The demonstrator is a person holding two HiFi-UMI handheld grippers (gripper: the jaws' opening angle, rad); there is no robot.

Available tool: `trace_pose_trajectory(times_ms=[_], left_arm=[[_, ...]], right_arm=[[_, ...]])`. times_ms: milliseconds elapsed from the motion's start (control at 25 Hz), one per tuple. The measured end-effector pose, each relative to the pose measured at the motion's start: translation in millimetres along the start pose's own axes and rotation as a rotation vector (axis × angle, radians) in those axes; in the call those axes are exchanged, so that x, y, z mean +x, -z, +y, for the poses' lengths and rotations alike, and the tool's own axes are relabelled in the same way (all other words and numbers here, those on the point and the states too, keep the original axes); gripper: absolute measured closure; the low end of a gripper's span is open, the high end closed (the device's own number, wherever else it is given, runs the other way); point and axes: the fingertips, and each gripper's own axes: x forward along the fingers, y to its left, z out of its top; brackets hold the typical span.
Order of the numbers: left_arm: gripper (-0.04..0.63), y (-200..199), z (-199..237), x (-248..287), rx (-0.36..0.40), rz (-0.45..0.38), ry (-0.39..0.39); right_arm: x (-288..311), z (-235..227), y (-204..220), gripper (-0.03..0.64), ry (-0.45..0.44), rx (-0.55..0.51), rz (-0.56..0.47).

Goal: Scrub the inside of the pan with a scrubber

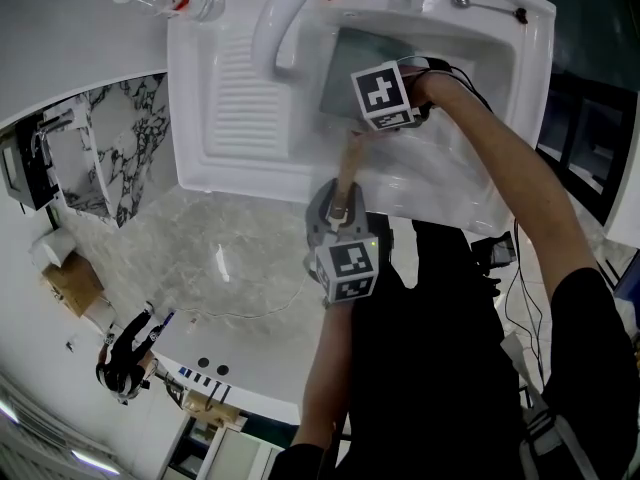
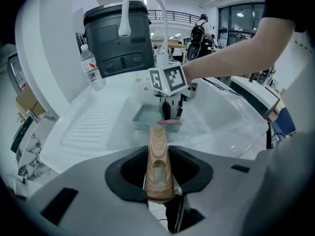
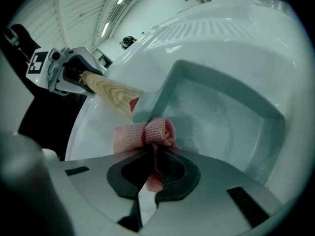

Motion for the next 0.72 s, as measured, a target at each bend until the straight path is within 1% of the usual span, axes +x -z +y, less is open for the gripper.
trace_pose_trajectory(times_ms=[120,200,240,440,600,720], left_arm=[[0.448,1.4,0.2,0.1,0.0,0.001,-0.002],[0.448,2.0,0.1,0.2,0.003,0.003,-0.001],[0.448,2.0,-0.1,0.3,0.004,0.004,0.0],[0.448,2.1,0.0,-0.4,0.015,0.009,-0.007],[0.448,1.4,3.3,0.7,0.035,0.008,-0.033],[0.446,2.5,5.9,0.1,0.039,0.013,-0.039]], right_arm=[[0.8,1.4,4.8,0.58,0.007,-0.002,-0.007],[0.1,-3.3,8.0,0.58,0.04,0.006,-0.01],[-1.3,-8.8,11.2,0.58,0.071,0.013,-0.005],[-12.7,-51.7,37.9,0.58,0.281,0.097,0.041],[-23.6,-92.3,62.7,0.58,0.494,0.172,0.092],[-27.1,-111.9,73.8,0.58,0.613,0.202,0.087]])
